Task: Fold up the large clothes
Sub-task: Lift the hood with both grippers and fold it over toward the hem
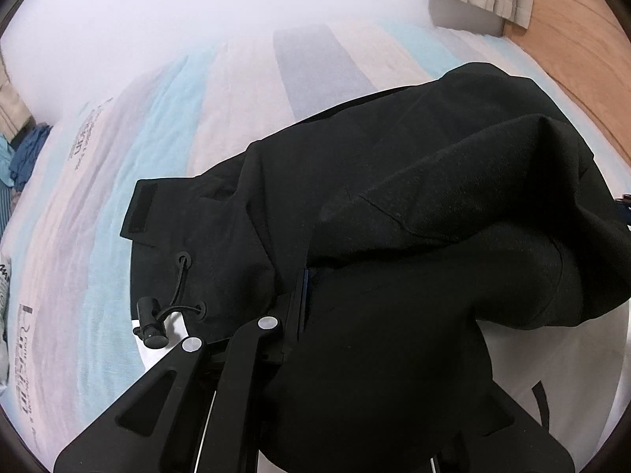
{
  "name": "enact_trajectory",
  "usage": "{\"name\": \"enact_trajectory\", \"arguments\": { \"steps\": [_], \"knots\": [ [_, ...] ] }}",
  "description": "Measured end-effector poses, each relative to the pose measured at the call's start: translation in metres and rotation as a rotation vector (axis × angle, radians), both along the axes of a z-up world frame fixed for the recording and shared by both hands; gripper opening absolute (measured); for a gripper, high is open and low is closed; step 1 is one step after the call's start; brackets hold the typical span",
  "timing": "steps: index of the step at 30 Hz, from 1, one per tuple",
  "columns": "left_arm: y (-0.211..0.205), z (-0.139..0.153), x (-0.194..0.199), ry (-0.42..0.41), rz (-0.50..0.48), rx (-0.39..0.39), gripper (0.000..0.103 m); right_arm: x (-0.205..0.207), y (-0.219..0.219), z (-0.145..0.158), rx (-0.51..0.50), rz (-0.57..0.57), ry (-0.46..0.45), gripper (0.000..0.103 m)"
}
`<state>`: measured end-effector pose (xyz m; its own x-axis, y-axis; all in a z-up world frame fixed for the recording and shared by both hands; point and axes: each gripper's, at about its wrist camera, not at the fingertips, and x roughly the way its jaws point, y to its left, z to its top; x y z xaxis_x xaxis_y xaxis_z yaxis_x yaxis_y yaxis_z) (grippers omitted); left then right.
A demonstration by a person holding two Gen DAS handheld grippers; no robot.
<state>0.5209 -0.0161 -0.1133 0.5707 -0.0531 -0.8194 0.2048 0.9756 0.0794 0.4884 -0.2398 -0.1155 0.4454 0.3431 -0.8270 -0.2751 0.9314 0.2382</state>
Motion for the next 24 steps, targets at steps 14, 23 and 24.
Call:
{"name": "enact_trajectory", "arguments": {
  "steps": [14, 23, 24],
  "knots": [
    [0.011, -0.004, -0.002, 0.012, -0.028, 0.031, 0.006, 0.031, -0.011, -0.003, 0.37, 0.076, 0.17, 0.086],
    [0.013, -0.006, -0.002, 0.016, -0.023, 0.007, 0.006, 0.061, 0.013, -0.028, 0.335, 0.025, 0.218, 0.039],
    [0.013, -0.005, -0.003, 0.014, -0.022, 0.008, 0.006, 0.061, 0.016, -0.029, 0.305, 0.023, 0.221, 0.024]
  ]
}}
